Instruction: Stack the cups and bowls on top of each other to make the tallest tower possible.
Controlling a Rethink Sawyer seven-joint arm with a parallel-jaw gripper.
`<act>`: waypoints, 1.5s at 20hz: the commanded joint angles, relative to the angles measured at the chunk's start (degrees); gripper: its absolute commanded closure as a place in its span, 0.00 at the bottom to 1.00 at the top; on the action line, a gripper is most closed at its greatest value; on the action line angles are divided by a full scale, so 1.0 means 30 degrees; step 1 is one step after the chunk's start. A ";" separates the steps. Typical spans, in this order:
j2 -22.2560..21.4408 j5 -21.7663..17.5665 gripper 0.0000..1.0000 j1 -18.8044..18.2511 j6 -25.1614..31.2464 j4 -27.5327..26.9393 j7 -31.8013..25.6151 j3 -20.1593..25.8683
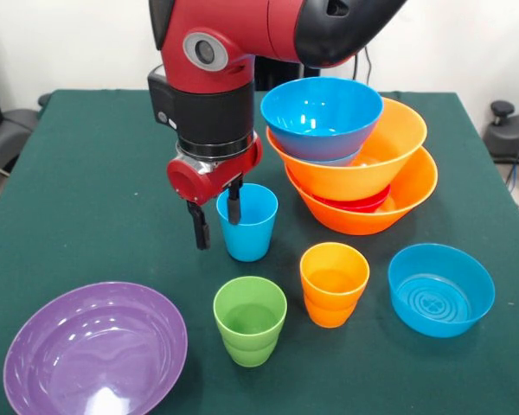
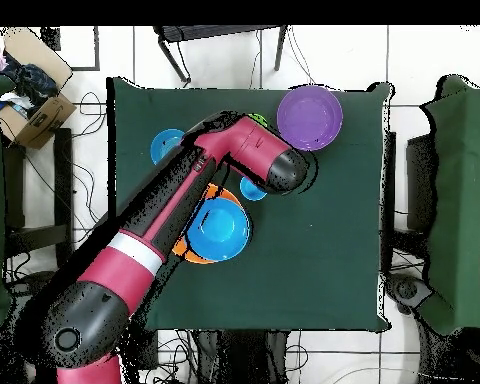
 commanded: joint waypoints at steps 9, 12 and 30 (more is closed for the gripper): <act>0.0316 -0.0001 0.00 0.0046 -0.0736 -0.0939 -0.3045 0.2687; 0.0212 -0.0128 0.00 0.0096 -0.1052 -0.0691 -0.3210 0.2689; 0.0210 -0.0330 0.00 0.0178 -0.1357 -0.0542 -0.3170 0.2671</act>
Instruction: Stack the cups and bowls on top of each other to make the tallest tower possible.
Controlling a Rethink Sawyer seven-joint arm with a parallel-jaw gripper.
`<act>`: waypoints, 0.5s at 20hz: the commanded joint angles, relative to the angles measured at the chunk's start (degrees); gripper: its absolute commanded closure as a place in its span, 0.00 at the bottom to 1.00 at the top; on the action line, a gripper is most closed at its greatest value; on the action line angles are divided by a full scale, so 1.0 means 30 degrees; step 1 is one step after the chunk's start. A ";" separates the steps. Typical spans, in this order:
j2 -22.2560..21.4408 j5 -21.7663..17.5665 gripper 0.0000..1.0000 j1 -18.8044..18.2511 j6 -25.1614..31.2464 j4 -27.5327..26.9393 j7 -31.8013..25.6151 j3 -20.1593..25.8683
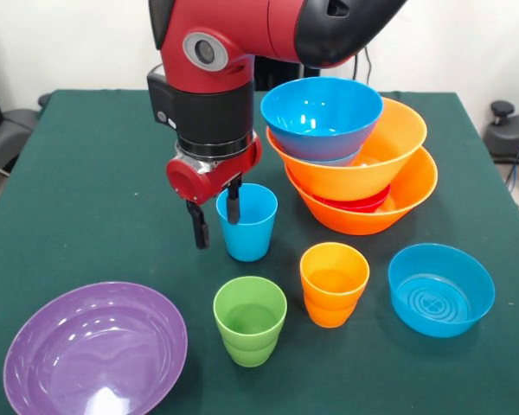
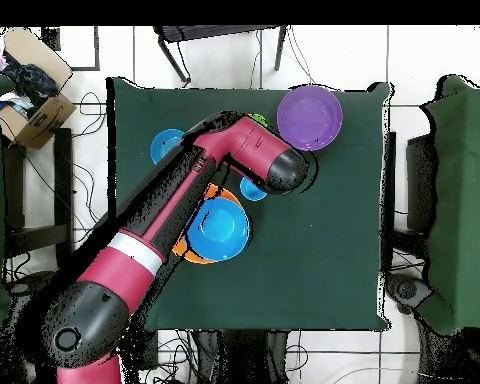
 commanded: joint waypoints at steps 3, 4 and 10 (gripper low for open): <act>0.0198 -0.0259 0.00 0.0162 -0.1360 -0.0541 -0.3214 0.2642; 0.0204 -0.0287 0.00 0.0141 -0.1368 -0.0554 -0.3238 0.2640; 0.0245 -0.0389 0.00 0.0051 -0.1298 -0.0658 -0.3364 0.2656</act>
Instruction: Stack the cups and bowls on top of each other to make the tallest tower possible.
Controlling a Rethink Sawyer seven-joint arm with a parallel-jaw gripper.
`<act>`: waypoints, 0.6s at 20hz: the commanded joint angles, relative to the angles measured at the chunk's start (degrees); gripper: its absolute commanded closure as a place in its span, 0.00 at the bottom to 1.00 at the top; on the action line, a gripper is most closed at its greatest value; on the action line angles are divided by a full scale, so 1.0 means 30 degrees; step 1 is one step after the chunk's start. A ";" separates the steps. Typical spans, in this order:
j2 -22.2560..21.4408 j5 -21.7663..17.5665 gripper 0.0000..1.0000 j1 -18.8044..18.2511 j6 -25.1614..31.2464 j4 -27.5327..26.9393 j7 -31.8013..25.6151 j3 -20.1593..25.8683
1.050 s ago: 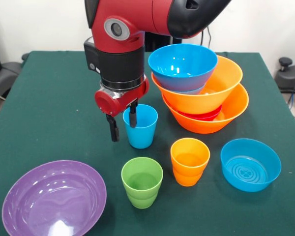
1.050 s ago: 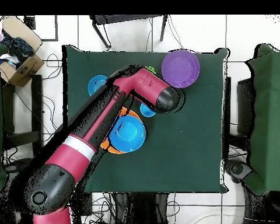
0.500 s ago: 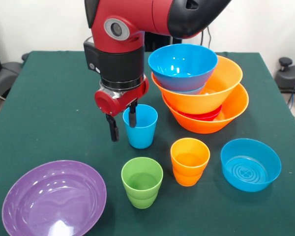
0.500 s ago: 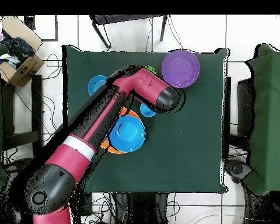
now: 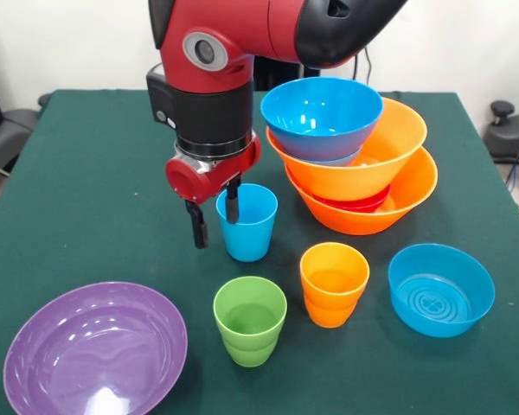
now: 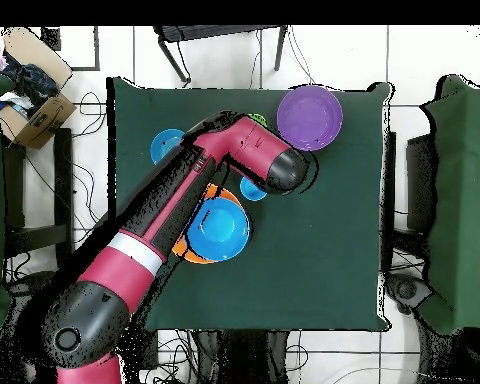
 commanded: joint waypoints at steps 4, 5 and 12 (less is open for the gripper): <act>0.0235 -0.0268 0.00 0.0057 -0.1263 -0.0638 -0.3322 0.2632; 0.0194 -0.0280 0.00 0.0062 -0.1328 -0.0630 -0.3341 0.2659; 0.0178 -0.0341 0.00 0.0128 -0.1481 -0.0574 -0.3362 0.2681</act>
